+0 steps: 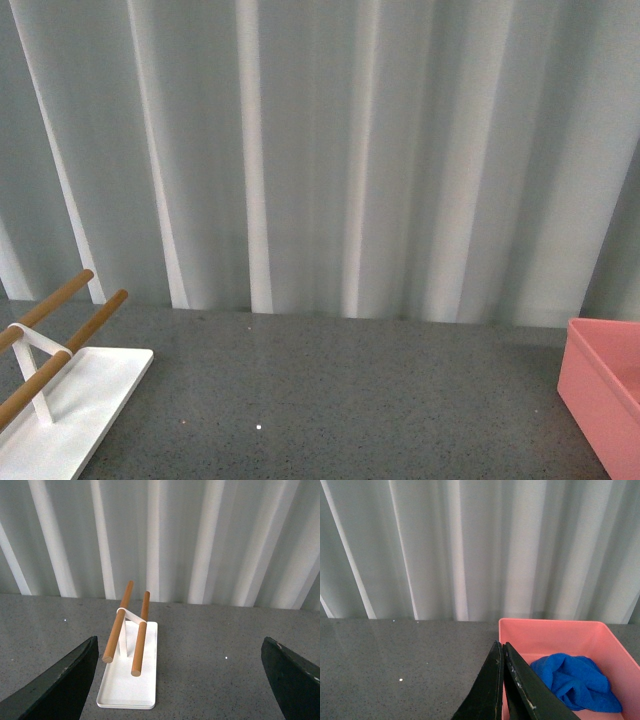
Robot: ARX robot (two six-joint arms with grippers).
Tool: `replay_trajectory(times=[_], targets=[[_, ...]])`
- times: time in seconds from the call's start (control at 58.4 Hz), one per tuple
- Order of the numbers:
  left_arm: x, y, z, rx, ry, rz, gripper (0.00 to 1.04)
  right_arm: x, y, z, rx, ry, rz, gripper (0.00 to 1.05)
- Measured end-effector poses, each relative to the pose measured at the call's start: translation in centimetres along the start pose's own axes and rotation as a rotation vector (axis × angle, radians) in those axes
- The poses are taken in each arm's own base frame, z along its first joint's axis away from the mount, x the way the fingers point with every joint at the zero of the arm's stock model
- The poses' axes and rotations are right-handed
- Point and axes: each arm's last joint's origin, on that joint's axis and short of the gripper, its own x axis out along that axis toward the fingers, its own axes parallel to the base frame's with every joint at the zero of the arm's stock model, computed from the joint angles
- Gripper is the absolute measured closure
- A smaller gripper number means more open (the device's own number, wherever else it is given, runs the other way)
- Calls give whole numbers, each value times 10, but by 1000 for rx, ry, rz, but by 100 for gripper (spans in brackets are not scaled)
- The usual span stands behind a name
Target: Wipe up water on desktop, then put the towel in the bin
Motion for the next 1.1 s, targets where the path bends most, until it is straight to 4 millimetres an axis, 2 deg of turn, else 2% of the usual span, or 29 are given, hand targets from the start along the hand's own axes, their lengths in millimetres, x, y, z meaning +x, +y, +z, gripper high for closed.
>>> replay_trajectory(times=[0.223,0.36,0.685,1.096], targets=[[0,0,0,0,0,0,7,-4,0,0,2,0,0,101],[0,0,0,0,0,0,7,-15,0,-3,2,10,-3,101],[0,0,0,0,-1,0,7,-16,0,-3,2,7,-3,101],[0,0,0,0,-1,0,7,-16,0,-3,2,7,-3,24]])
